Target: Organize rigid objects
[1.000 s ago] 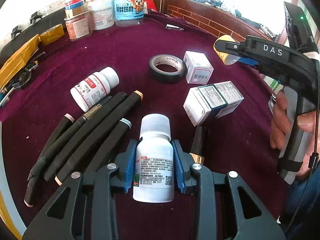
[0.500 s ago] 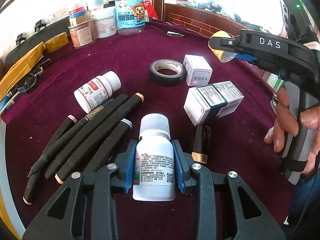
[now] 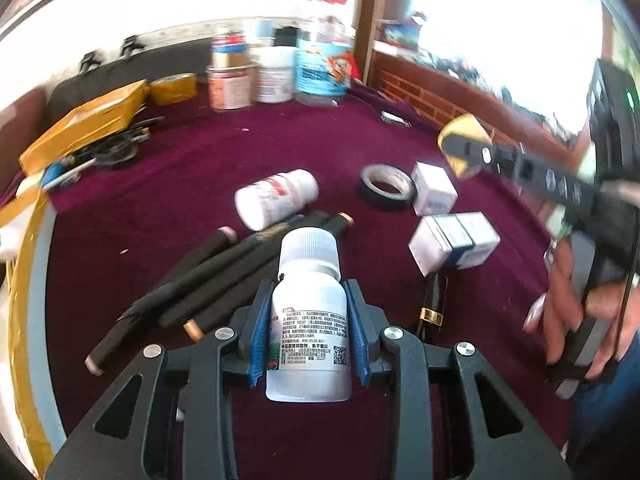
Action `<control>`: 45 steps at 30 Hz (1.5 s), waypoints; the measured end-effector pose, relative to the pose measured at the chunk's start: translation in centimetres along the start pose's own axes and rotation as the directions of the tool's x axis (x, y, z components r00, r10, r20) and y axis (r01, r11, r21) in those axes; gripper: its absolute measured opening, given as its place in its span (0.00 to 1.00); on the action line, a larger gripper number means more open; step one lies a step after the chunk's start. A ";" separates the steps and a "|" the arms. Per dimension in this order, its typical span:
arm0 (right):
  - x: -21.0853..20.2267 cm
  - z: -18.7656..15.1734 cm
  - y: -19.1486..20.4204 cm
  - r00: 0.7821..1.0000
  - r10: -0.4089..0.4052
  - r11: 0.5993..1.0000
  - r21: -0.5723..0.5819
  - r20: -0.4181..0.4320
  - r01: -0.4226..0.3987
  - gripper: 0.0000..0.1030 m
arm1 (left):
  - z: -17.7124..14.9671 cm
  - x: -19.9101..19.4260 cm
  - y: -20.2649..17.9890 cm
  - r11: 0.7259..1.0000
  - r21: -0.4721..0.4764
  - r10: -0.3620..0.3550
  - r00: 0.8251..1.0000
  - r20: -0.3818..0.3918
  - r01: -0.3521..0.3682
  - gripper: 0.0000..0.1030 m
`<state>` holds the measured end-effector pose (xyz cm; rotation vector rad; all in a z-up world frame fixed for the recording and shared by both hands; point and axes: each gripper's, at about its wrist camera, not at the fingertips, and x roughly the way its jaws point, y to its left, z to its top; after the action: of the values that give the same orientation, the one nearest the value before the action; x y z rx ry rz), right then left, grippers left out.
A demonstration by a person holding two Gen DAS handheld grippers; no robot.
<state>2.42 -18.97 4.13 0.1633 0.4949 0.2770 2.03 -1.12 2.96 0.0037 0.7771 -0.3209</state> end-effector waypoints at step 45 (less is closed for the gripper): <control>-2.1 -7.3 2.3 0.921 0.001 0.984 -0.162 -0.390 -0.070 0.28 | -1.4 -2.0 4.4 0.984 -0.175 0.026 0.998 0.064 -0.014 0.31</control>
<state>-3.39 -16.81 -0.74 -0.0560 0.8603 0.3898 1.00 3.81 2.85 -0.1634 0.7372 -0.2320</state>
